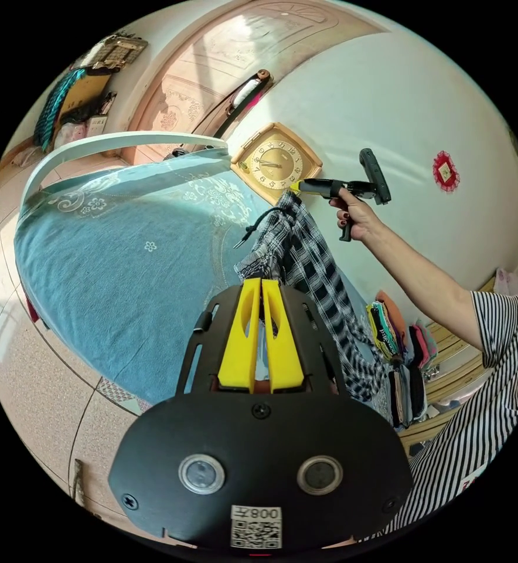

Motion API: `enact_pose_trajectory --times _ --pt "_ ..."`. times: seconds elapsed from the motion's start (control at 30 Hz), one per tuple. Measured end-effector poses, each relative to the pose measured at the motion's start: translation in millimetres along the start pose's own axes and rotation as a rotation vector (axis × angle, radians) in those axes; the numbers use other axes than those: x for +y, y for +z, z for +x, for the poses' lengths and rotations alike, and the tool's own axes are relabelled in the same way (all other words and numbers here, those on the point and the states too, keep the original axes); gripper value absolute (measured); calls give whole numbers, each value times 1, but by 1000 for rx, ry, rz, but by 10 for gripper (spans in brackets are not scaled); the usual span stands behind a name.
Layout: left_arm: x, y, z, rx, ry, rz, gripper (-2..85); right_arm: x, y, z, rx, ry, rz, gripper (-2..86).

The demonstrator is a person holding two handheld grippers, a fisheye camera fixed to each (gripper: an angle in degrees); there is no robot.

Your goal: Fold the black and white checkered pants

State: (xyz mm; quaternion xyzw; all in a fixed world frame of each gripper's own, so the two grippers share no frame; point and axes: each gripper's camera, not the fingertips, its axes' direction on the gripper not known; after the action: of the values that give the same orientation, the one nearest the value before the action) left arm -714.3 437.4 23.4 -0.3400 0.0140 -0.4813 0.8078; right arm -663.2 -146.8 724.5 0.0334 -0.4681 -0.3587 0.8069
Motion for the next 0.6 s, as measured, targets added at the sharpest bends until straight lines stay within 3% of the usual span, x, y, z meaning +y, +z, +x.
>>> enact_pose_trajectory --times 0.13,0.27,0.37,0.5,0.6 --pt "10 21 -16 -5 -76 -101 14 5 26 3 112 41 -161 -1" --pt "24 21 -19 37 -99 -110 35 45 2 6 84 34 -117 4" --pt "31 25 -20 62 -128 -135 50 98 -23 0 -33 -6 -81 20" --pt "34 37 -17 95 -157 -181 63 190 -39 -29 -192 -28 -198 47" --pt "32 51 -12 118 -181 -220 67 252 -57 -52 -195 -8 -271 55"
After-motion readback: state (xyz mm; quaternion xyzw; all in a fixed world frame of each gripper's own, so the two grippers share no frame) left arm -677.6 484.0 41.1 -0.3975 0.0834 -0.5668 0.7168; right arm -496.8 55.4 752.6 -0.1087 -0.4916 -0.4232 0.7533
